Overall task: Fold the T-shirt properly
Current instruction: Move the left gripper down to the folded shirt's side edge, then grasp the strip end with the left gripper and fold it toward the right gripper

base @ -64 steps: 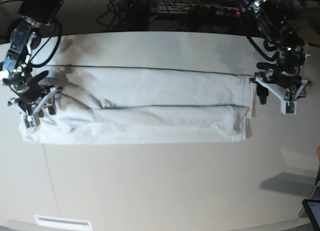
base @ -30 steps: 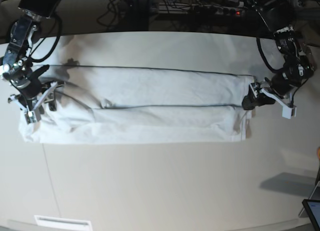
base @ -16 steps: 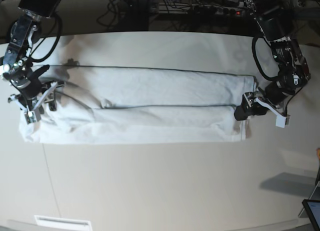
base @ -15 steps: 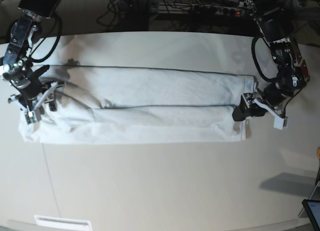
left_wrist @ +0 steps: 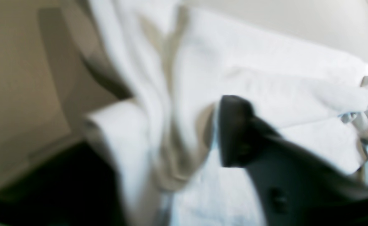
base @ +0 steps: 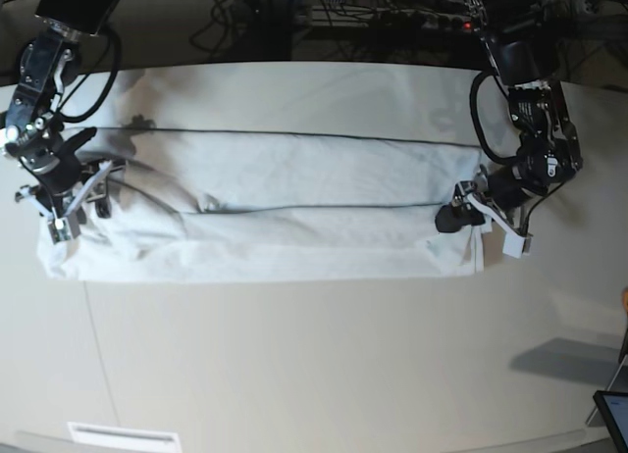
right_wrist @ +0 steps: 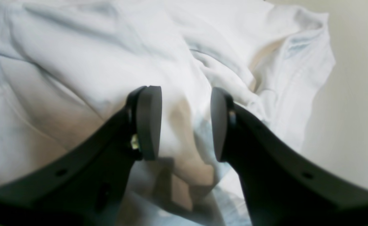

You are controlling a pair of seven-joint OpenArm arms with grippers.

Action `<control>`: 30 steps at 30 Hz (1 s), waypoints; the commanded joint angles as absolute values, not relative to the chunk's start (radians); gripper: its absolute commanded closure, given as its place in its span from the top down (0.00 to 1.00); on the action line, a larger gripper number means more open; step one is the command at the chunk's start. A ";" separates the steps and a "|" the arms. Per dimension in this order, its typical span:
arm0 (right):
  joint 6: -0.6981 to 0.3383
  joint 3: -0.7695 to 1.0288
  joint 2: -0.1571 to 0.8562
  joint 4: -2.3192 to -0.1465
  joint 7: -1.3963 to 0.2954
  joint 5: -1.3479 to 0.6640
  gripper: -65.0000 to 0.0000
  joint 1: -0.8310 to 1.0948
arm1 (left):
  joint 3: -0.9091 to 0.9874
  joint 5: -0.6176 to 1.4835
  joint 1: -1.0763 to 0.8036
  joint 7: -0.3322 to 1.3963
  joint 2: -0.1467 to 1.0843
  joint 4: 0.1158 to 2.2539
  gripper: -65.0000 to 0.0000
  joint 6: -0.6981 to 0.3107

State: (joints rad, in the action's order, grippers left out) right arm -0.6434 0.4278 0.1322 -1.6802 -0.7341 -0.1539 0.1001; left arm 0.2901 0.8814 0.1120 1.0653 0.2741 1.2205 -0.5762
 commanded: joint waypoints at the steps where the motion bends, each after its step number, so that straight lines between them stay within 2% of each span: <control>1: -0.645 0.430 0.147 -1.696 -0.710 -0.168 0.38 0.085 | 0.295 0.872 0.117 1.082 0.288 1.228 0.27 -0.570; 3: -0.645 0.430 0.145 -1.695 -0.710 -0.168 0.38 0.082 | 0.292 0.872 0.117 1.082 0.288 1.230 0.23 -0.570; 11: -0.645 0.430 0.143 -1.695 -0.713 -0.168 0.38 0.081 | 0.288 0.872 0.116 1.082 0.285 1.250 0.20 -0.565; 13: -0.645 0.430 0.143 -1.695 -0.713 -0.168 0.38 0.081 | 0.286 0.872 0.114 1.084 0.283 1.279 0.10 -0.565; 14: -0.645 0.430 0.143 -1.695 -0.711 -0.168 0.38 0.081 | 0.286 0.872 0.113 1.086 0.282 1.297 0.00 -0.565; 19: -0.645 0.430 0.143 -1.695 -0.710 -0.168 0.38 0.079 | 0.231 0.872 0.091 1.089 0.282 1.429 0.00 -0.552; 24: -0.645 0.430 0.143 -1.695 -0.710 -0.168 0.38 0.077 | 0.131 0.872 0.064 1.089 0.282 1.566 0.00 -0.437; 30: -0.645 0.430 0.143 -1.695 -0.711 -0.168 0.38 0.077 | 0.030 0.872 0.071 1.089 0.255 1.636 0.00 -0.423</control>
